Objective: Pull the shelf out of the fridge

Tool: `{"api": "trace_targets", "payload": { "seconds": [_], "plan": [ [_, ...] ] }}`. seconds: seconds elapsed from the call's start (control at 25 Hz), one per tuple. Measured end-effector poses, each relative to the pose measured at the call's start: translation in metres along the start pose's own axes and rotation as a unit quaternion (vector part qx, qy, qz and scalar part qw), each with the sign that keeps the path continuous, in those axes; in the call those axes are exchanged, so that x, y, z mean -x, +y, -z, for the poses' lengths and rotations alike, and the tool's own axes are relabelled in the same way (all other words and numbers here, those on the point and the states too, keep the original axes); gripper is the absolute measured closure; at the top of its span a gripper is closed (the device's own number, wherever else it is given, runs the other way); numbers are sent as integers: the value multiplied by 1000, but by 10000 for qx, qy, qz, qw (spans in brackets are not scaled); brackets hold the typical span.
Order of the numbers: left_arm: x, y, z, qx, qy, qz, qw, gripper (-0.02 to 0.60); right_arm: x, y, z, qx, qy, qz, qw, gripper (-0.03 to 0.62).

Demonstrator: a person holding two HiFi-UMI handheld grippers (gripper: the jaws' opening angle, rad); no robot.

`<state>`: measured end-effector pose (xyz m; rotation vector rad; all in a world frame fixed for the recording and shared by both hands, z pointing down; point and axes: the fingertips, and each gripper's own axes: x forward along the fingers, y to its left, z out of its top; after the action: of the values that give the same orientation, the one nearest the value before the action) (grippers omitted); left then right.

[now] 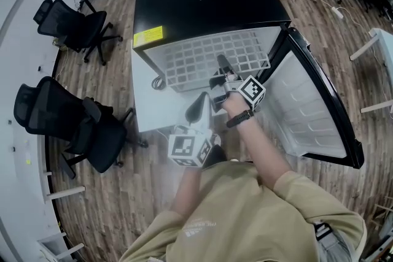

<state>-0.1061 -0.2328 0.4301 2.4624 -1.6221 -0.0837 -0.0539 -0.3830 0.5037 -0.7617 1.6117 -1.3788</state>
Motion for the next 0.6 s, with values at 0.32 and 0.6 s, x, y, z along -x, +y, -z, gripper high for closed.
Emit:
{"api": "trace_targets", "payload": {
  "seconds": [0.32,0.6],
  "plan": [
    [27,-14,10,78,-1,-7,10000,580,31,1,10,41,85,24,10000,569],
    [50,-35,15,66,-24,45,10000,580,62,5,18,-8,116,64,9999,569]
  ]
}}
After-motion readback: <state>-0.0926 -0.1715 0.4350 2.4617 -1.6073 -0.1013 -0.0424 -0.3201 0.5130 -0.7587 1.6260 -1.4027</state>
